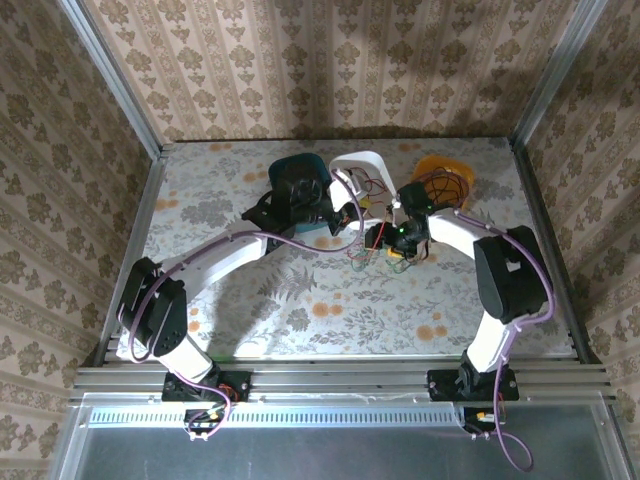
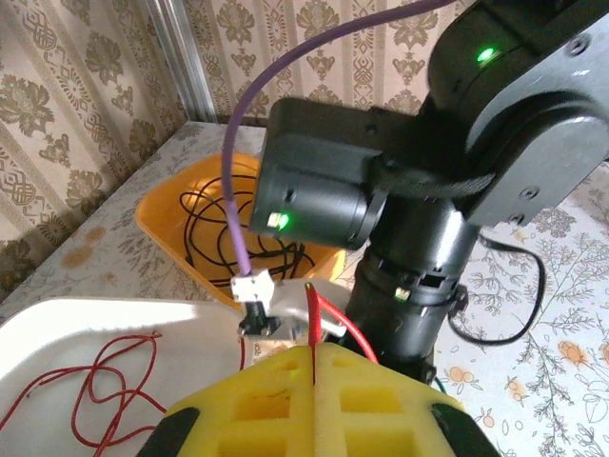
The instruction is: Untangle the cables
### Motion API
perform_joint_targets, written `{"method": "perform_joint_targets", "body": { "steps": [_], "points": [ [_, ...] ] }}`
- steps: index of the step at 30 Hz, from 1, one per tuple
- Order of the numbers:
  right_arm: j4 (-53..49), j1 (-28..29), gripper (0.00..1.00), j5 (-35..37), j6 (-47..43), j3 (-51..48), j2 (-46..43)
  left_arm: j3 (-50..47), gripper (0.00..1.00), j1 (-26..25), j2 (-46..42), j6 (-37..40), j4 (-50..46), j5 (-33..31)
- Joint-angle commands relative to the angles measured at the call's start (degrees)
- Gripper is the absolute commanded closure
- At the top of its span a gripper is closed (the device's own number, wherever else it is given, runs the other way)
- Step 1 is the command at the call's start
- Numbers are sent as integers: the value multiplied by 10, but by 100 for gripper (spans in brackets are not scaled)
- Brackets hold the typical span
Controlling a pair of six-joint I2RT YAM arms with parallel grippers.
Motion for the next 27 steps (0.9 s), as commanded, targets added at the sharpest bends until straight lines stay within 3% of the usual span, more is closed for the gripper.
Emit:
{"method": "perform_joint_targets", "body": {
  "steps": [1, 5, 10, 22, 27],
  "points": [
    [-47, 6, 28, 39, -24, 21, 37, 3, 100, -5, -15, 12, 3, 7],
    [-56, 2, 28, 86, -10, 31, 64, 6, 100, -5, -31, 5, 14, 5],
    [-51, -6, 27, 92, 1, 15, 63, -2, 100, 16, -89, -43, 77, 9],
    [-14, -38, 27, 49, 13, -42, 39, -8, 100, 167, -198, -265, 318, 57],
    [-10, -42, 27, 41, 13, -46, 36, 10, 100, 202, -187, -284, 317, 66]
  ]
}}
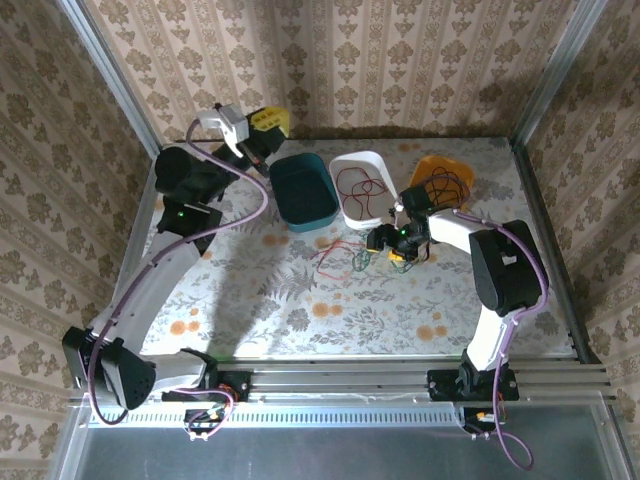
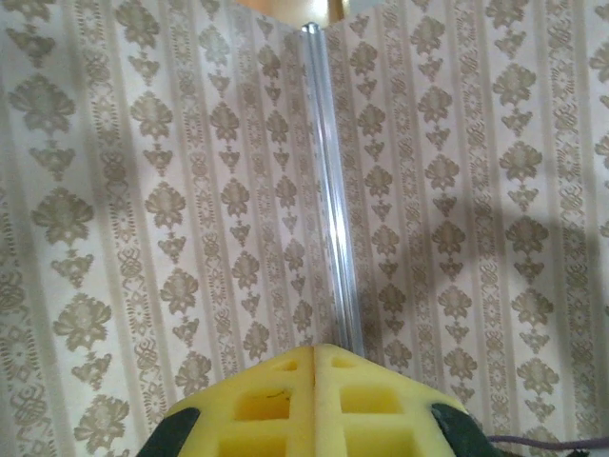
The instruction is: Untangle the cables
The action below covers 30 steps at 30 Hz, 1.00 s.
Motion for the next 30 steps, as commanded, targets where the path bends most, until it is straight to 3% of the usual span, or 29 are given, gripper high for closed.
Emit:
{"method": "perform_joint_targets", "body": {
  "steps": [1, 4, 9, 13, 18, 21, 25, 30],
  "points": [
    [-40, -19, 27, 57, 2, -28, 13, 22, 100, 6, 14, -37, 13, 24],
    [-29, -19, 27, 44, -3, -35, 0, 49, 100, -3, 38, 0, -92, 47],
    [-18, -19, 27, 48, -3, -44, -31, 71, 100, -64, 104, 178, -383, 1],
    [-18, -19, 27, 49, -1, -42, -38, 35, 84, -130, 163, 297, -527, -51],
    [-19, -19, 27, 46, 0, -40, -37, -14, 51, -163, 231, 316, -518, -77],
    [-19, -20, 27, 46, 0, -41, -40, -28, 38, -164, 268, 310, -475, -109],
    [-18, -19, 27, 50, 1, -45, -46, -30, 33, -165, 308, 306, -425, -147],
    [-18, -20, 27, 50, 2, -49, -52, -14, 34, -165, 352, 313, -406, -173]
  ]
}}
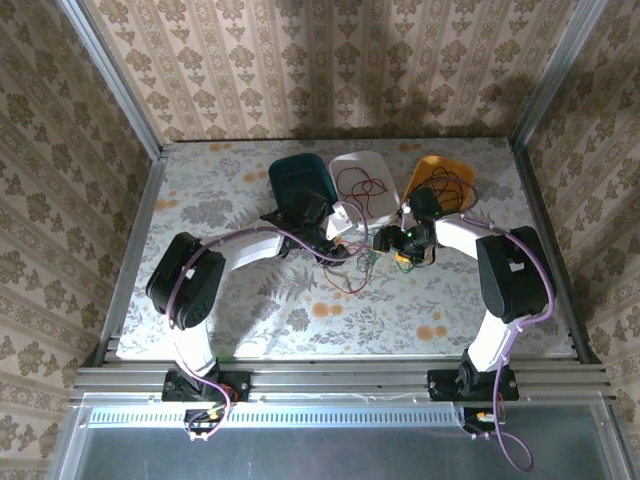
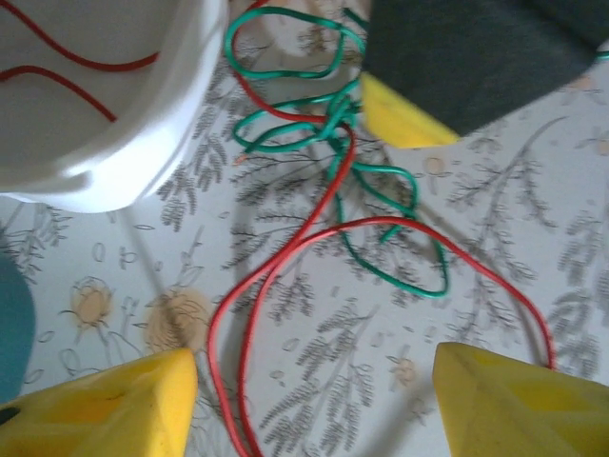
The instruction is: Untangle the cables
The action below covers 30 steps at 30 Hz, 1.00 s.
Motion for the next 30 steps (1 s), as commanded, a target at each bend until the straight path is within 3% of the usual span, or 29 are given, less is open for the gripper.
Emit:
{"method": "perform_joint_targets", "body": {
  "steps": [1, 5, 9, 11, 14, 15, 22, 30],
  "points": [
    [-31, -6, 27, 25, 1, -12, -15, 22, 34, -1, 32, 20, 28, -36],
    [-30, -6, 27, 26, 1, -13, -17, 39, 39, -12, 65, 32, 31, -81],
    [-30, -6, 27, 25, 2, -12, -17, 52, 48, -18, 97, 36, 39, -86],
    [-31, -6, 27, 25, 1, -12, -18, 57, 61, -18, 113, 34, 39, -83],
    [-31, -6, 27, 29, 2, -15, -21, 54, 96, -19, 117, 32, 43, -76],
    [-33, -6, 27, 31, 3, -15, -23, 49, 100, -20, 111, 28, 49, -71],
    [-30, -14, 27, 40, 13, -21, -23, 2, 100, -21, -42, 24, 94, -55],
    [-18, -27, 27, 26, 26, -24, -1, 57, 100, -22, -184, 9, 44, 85]
  ]
}}
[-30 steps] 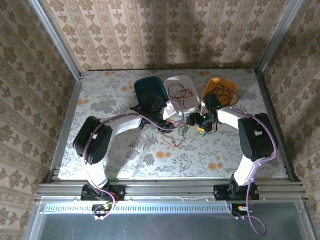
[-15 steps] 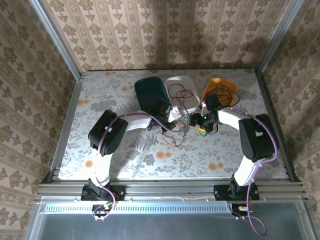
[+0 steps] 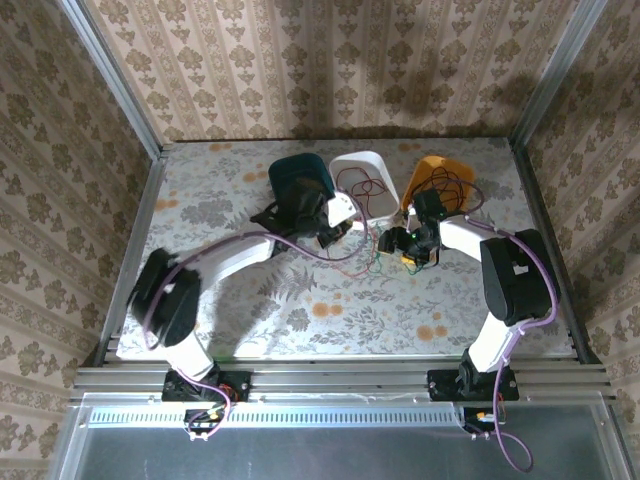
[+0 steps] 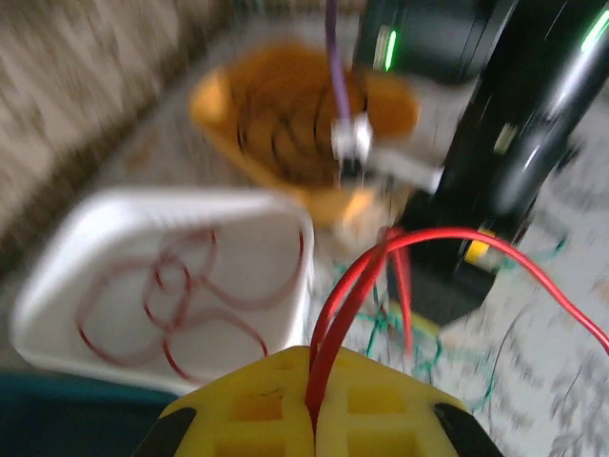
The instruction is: Untangle the cables
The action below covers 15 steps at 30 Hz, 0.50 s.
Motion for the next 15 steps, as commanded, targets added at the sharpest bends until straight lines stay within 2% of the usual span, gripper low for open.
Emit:
{"method": "perform_joint_targets", "body": {
  "steps": [1, 4, 7, 10, 15],
  "points": [
    [-9, -10, 27, 12, 13, -13, 12, 32, 100, 0, -28, -21, -14, 82],
    [-6, -13, 27, 9, 14, -15, 12, 52, 100, 7, -37, -34, -9, 93],
    [5, -13, 27, 2, 12, -21, 2, 82, 100, 9, -17, -18, -17, 60],
    [22, -13, 27, -13, 9, -26, -15, 118, 100, 19, 30, -12, -18, 32],
    [38, -13, 27, -12, 6, -31, -64, 185, 100, 46, 131, -75, 15, -22]
  ]
}}
